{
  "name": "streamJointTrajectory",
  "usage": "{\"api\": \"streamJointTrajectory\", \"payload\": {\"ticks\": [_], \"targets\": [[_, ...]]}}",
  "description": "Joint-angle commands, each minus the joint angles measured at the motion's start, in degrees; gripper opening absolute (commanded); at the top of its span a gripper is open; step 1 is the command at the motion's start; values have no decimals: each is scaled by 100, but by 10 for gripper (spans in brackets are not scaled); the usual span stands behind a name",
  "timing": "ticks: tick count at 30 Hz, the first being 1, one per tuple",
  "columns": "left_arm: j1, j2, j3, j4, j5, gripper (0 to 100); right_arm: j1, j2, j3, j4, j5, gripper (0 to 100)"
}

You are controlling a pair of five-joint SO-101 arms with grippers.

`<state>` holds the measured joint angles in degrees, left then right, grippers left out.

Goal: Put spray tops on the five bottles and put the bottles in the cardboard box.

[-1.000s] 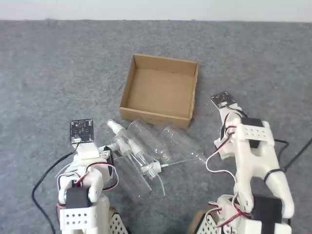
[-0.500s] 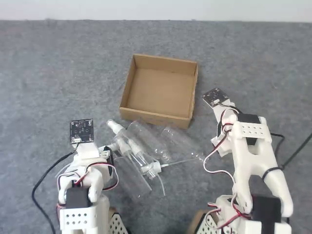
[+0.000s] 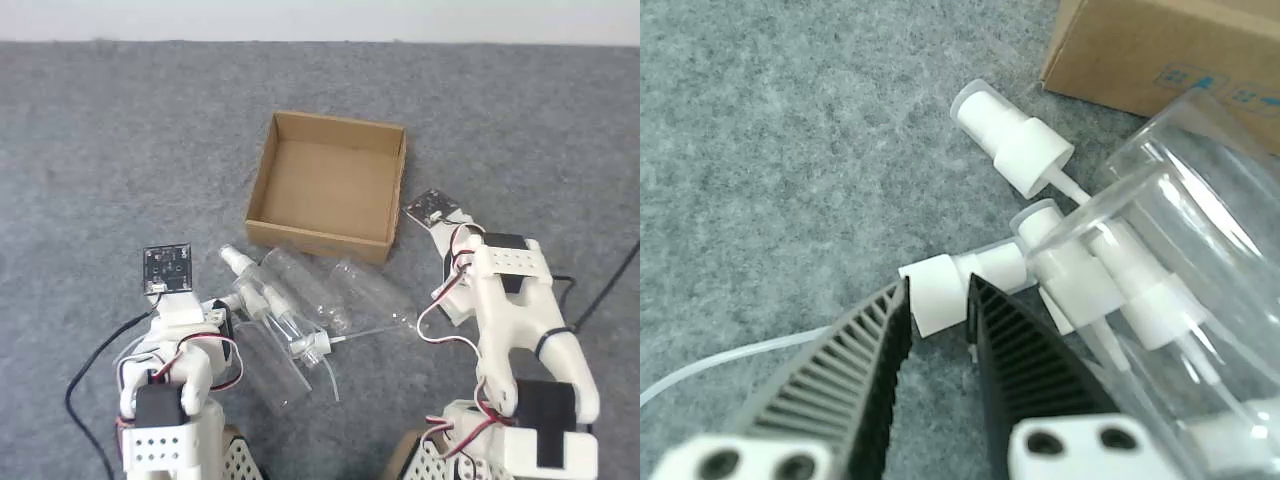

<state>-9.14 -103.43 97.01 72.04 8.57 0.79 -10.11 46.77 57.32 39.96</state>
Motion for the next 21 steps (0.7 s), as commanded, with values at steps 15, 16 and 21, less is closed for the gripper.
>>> {"api": "streamJointTrajectory", "payload": {"ticks": [15,16,21], "targets": [[9,-79,-48,26,53,84,101,-338,-360,-13,70,29],[9,-79,-48,26,53,84,101,-338,-360,-13,70,22],[9,-79,-48,26,53,84,48,-347,-571,462,62,6]]}}
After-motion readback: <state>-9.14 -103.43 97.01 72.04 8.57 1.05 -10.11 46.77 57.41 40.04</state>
